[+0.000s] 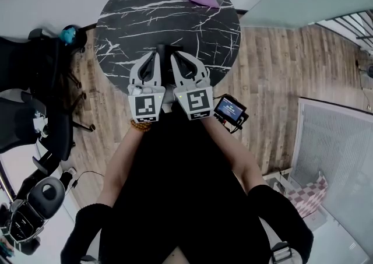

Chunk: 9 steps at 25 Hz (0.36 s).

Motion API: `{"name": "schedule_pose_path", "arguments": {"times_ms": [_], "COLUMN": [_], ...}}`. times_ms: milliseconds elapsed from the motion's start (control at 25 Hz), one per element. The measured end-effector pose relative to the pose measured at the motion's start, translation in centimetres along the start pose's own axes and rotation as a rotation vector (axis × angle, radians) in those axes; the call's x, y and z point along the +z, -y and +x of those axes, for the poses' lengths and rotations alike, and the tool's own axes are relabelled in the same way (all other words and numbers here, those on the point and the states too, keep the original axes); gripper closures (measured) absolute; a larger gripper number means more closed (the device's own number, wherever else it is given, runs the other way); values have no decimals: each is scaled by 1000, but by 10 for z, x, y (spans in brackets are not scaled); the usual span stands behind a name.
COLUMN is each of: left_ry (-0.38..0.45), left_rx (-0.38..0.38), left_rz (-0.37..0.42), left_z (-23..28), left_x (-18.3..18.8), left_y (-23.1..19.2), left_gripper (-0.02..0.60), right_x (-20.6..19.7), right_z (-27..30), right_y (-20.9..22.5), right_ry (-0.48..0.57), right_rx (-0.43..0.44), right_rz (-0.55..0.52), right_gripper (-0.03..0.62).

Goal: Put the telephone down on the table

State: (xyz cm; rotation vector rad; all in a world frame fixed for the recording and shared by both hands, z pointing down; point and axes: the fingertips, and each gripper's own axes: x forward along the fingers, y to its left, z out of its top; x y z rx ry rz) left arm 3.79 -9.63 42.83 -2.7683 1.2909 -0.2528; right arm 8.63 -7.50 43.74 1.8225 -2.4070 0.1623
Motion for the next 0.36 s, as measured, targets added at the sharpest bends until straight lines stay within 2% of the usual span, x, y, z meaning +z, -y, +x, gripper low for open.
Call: {"name": "schedule_pose_path", "arguments": {"times_ms": [360], "left_ry": [-36], "left_rx": [4], "left_rz": [-4], "left_z": [-2], "left_x": [-13], "left_y": [-4], "left_gripper": [568], "right_x": [-5], "right_z": [2], "right_y": [-5], "right_ry": [-15], "right_rx": [20], "right_rz": [4], "right_gripper": [546]}}
